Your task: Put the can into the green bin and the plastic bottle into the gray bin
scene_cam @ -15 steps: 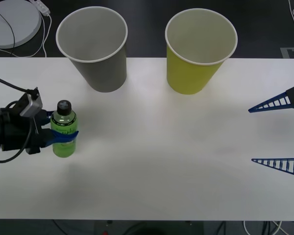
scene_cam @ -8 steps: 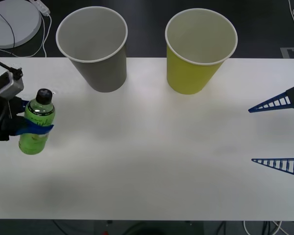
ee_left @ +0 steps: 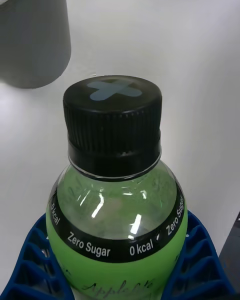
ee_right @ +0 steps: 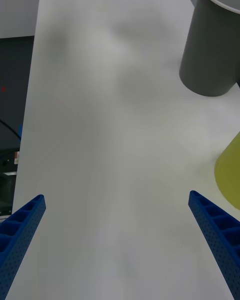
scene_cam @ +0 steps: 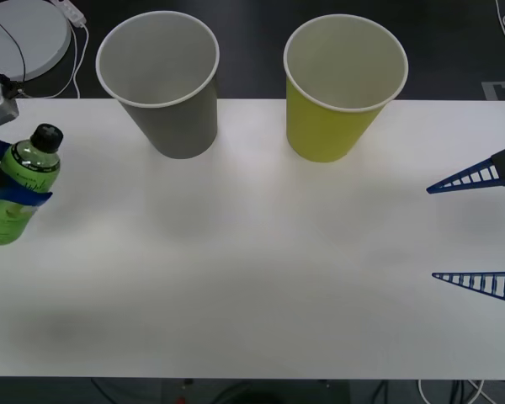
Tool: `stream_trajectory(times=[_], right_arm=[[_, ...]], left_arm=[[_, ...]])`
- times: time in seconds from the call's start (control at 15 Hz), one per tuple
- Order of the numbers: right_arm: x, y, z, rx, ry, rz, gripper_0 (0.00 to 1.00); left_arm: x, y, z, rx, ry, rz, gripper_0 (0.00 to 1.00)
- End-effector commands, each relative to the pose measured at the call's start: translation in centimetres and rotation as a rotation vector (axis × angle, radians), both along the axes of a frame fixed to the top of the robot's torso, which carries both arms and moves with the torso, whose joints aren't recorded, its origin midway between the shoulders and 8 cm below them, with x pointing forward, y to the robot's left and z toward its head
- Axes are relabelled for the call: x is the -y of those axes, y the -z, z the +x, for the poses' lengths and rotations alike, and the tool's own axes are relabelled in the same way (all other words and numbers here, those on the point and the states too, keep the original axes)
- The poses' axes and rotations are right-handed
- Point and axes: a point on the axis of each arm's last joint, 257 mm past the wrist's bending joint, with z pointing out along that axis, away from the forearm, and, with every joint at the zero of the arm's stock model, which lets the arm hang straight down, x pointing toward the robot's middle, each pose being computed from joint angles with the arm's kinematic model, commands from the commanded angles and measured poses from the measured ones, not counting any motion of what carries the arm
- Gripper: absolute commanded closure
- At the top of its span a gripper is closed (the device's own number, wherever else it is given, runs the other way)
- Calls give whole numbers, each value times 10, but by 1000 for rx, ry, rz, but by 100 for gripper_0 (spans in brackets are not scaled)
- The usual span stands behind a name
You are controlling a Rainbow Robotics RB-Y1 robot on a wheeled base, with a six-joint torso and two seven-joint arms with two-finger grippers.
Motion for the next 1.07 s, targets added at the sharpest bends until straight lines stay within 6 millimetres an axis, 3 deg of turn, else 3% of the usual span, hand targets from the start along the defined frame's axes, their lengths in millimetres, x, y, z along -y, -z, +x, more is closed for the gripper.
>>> stream_trajectory(times=[0.07,0.4,1.07], right_arm=[[0,0,0,0,0,0,0],[0,0,0,0,0,0,0],[0,0,0,0,0,0,0]], left_arm=[[-10,-16,3,-15,-22,33,100],[-7,-43,8,-34,-56,87,100],[4,-93,54,5,-108,108,100]])
